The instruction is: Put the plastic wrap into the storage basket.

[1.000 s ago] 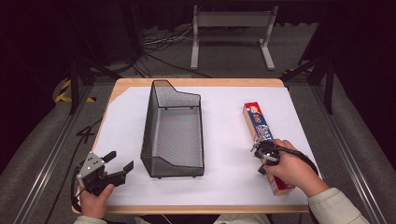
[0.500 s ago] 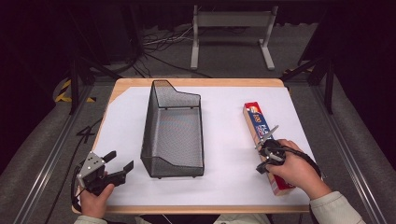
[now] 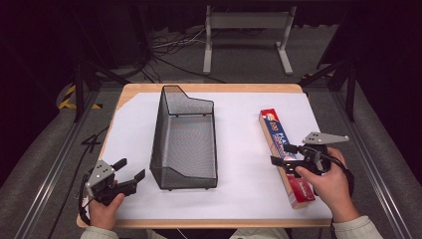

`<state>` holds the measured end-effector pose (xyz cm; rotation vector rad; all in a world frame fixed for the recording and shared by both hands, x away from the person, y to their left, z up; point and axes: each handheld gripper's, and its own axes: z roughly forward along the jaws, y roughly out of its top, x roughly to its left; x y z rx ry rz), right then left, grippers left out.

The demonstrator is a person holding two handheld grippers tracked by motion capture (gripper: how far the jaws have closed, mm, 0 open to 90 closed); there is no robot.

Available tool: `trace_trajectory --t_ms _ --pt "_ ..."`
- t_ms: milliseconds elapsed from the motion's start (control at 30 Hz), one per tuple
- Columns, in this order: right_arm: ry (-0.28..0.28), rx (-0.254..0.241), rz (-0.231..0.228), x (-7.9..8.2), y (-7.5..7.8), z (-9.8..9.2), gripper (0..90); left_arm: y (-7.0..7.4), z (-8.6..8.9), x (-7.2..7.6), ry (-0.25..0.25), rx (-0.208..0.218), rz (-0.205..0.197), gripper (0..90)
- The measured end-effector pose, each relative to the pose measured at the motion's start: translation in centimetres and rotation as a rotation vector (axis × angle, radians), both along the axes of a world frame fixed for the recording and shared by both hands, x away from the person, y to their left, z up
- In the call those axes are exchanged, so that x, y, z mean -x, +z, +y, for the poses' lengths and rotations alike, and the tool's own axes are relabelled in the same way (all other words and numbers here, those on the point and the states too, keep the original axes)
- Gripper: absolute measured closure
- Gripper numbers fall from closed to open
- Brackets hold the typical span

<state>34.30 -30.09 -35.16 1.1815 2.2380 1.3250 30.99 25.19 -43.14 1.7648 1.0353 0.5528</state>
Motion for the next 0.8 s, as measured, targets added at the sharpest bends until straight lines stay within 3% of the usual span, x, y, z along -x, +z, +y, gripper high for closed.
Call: trace_trajectory --t_ms 200,433,700,800 --pt "-0.059 -0.103 -0.125 0.0 1.2 -1.2 26.9 0.0 0.1 0.0 0.004 0.001 -0.001 21.7" --pt "-0.116 -0.130 -0.183 -0.8 2.2 -2.1 25.2 0.0 0.0 0.1 0.006 -0.002 -0.002 21.7" --pt "-0.120 -0.045 -0.226 -2.3 2.9 -1.7 21.8 0.0 0.1 0.1 0.007 0.000 0.001 21.7" --pt "-0.138 -0.029 -0.198 -3.0 2.9 -1.3 21.4 0.0 0.1 0.1 0.009 0.000 0.001 21.7"
